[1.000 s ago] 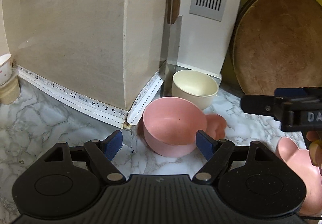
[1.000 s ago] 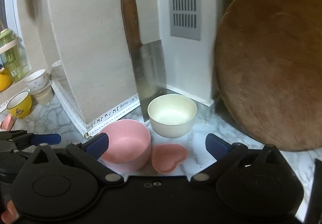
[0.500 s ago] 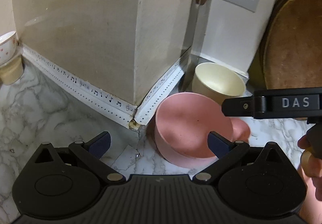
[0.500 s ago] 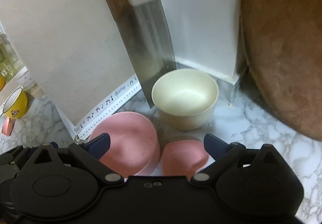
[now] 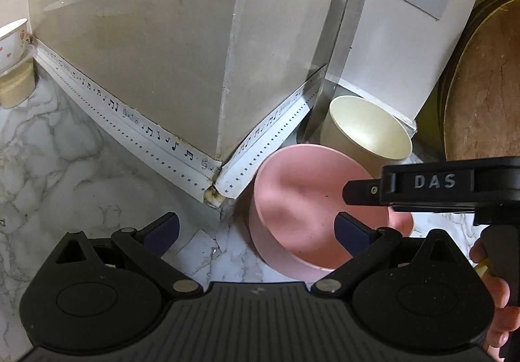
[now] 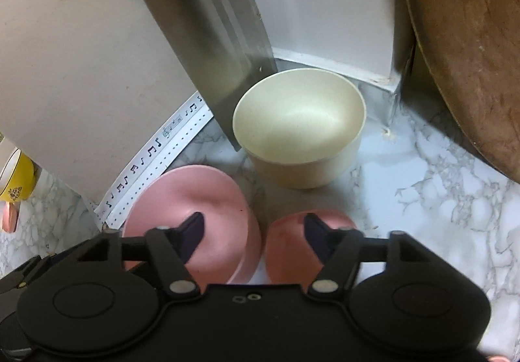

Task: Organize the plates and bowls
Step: 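Close both tools on the rim of the pink bowl, then carry the pink bowl with both tools toward the plate stack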

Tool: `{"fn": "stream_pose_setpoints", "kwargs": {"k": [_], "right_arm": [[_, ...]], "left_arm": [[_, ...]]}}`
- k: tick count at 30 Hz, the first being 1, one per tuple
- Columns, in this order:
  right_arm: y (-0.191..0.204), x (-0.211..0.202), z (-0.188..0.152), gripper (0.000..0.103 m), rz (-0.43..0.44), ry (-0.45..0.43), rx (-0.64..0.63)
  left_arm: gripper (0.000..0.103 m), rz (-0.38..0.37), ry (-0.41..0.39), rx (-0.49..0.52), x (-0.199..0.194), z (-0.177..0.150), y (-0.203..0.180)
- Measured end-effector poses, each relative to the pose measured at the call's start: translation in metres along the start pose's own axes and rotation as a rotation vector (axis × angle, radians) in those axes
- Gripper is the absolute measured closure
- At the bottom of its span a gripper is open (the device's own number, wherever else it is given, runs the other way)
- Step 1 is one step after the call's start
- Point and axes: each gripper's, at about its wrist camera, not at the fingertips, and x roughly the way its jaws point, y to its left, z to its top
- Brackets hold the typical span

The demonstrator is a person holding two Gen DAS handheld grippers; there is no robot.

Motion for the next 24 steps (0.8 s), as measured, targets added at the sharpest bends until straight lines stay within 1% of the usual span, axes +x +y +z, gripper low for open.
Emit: {"fn": "stream_pose_setpoints", "kwargs": {"k": [1, 2, 4, 5, 6, 8, 9, 10, 11, 13, 14, 15, 16, 19, 24], "right_arm": [[0.001, 0.001, 0.0, 0.044, -0.001, -0.002, -0.006], [0.002, 0.0, -0.001, 0.048, -0.001, -0.004, -0.013], [0.004, 0.002, -0.003, 0.054, -0.012, -0.005, -0.023], [0.005, 0.002, -0.003, 0.059, -0.015, -0.004, -0.026], [0.006, 0.002, -0.003, 0.062, -0.014, -0.004, -0.028], [0.008, 0.001, -0.004, 0.065, -0.01, -0.008, -0.034], [0.009, 0.0, -0.004, 0.068, -0.014, -0.009, -0.04], [0.011, 0.0, -0.005, 0.069, -0.017, -0.008, -0.046], [0.012, 0.001, -0.006, 0.072, -0.02, -0.005, -0.052], [0.015, 0.001, -0.008, 0.075, -0.026, 0.001, -0.058], [0.017, 0.001, -0.01, 0.078, -0.03, 0.003, -0.062], [0.018, 0.001, -0.011, 0.08, -0.031, 0.002, -0.065], [0.019, 0.001, -0.012, 0.08, -0.032, 0.0, -0.067], [0.024, -0.002, -0.017, 0.082, -0.04, 0.0, -0.072], [0.025, -0.011, -0.029, 0.083, -0.052, 0.008, -0.048]], "left_arm": [[0.01, -0.003, 0.001, -0.002, 0.0, 0.001, 0.0], [0.014, -0.006, 0.004, -0.005, 0.0, 0.001, 0.0], [0.037, -0.019, 0.015, -0.008, 0.001, 0.003, 0.0], [0.039, -0.021, 0.024, -0.009, 0.001, 0.003, 0.0], [0.041, -0.015, 0.028, -0.014, 0.002, 0.004, 0.0], [0.044, -0.015, 0.036, -0.025, 0.003, 0.005, 0.002], [0.049, -0.012, 0.04, -0.029, 0.003, 0.005, 0.004], [0.058, -0.006, 0.046, -0.033, 0.004, 0.004, 0.006], [0.061, 0.003, 0.052, -0.034, 0.004, 0.004, 0.007], [0.072, 0.001, 0.06, -0.039, 0.003, 0.004, 0.01], [0.076, -0.004, 0.065, -0.041, 0.003, 0.003, 0.011], [0.086, -0.023, 0.069, -0.042, 0.002, 0.003, 0.011], [0.089, -0.038, 0.072, -0.042, 0.0, 0.003, 0.012], [0.089, -0.037, 0.073, -0.026, -0.007, 0.001, 0.009], [0.089, -0.055, 0.101, -0.026, -0.018, -0.007, 0.011]]}}
